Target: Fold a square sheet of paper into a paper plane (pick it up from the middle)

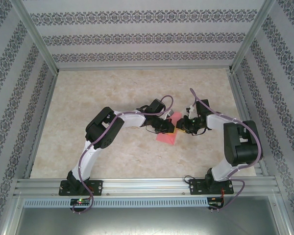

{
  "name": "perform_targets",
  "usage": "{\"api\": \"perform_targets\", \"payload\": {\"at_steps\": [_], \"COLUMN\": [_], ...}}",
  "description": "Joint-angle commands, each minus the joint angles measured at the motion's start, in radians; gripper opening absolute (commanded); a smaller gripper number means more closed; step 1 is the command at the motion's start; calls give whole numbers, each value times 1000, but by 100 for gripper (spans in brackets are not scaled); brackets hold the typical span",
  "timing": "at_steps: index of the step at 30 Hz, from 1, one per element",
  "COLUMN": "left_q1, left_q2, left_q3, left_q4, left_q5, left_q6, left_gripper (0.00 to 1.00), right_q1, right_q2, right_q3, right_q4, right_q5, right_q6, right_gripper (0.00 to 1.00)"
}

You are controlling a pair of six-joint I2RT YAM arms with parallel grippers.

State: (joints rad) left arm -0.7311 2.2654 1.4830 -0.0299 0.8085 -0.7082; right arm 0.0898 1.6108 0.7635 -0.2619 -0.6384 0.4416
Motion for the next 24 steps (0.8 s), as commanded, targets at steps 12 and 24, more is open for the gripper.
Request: {"api": "perform_targets", "payload": {"at_steps": [12, 24], "left_q1": [11, 13], "left_q2": [-51, -60], "left_q3": [-16, -18], "left_q4": [28, 30], "left_q5": [24, 27], "left_q6": [14, 16], "left_gripper": [1, 1], "right_q1": [14, 16], "right_q2": [33, 75], "right_q3": [18, 18], "right_q4": [-22, 22], "right_q5": [-15, -71], "right_q6": [-29, -17], "right_gripper": [23, 23]}}
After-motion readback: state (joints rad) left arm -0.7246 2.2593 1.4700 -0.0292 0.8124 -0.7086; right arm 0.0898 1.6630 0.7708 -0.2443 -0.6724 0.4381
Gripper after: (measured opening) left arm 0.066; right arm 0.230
